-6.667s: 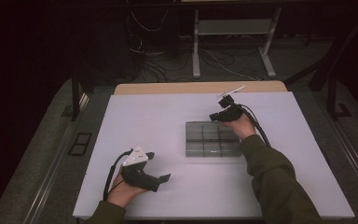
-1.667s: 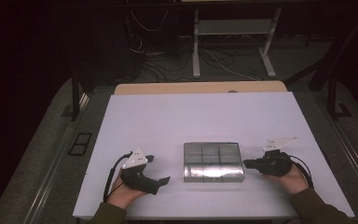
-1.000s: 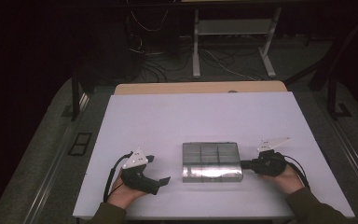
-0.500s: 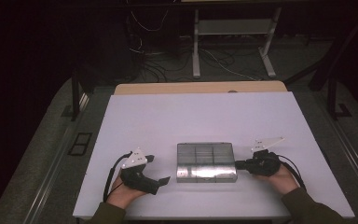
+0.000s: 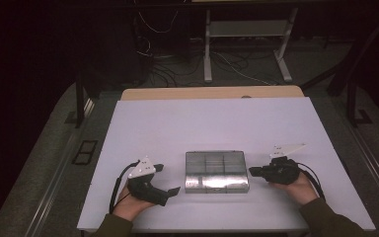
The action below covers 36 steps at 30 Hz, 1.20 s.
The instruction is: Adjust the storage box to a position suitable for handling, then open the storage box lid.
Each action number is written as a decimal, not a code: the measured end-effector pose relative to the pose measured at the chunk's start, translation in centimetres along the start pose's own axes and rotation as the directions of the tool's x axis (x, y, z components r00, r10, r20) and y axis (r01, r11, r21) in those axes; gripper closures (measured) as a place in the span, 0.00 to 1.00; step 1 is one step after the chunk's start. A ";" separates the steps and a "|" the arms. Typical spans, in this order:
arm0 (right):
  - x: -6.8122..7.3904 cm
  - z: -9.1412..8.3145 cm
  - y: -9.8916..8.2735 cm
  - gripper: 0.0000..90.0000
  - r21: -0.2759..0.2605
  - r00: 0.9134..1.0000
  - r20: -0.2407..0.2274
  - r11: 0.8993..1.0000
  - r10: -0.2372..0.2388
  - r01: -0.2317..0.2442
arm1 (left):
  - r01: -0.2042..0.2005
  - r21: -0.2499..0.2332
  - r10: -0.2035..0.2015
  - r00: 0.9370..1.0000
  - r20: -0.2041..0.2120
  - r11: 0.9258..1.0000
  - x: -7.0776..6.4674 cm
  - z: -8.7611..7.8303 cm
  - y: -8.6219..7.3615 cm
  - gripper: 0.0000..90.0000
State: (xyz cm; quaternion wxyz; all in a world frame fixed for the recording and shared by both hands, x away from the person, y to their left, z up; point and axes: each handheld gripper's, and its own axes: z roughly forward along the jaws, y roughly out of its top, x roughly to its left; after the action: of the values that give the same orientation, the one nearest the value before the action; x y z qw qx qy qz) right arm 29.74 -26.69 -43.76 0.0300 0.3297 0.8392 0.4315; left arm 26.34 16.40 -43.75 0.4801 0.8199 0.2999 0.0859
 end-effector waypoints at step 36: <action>5.3 -1.0 0.3 0.99 -0.106 0.984 -0.151 0.991 -0.095 0.079 | 0.006 0.000 -0.006 1.000 -0.012 1.000 -0.3 -0.1 -0.1 0.00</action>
State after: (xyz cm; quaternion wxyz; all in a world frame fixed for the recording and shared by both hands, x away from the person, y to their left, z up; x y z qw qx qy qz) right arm 25.41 -24.26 -41.67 -0.0006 0.2559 0.8300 0.4956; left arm 26.03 16.38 -43.73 0.4787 0.8184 0.3051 0.0894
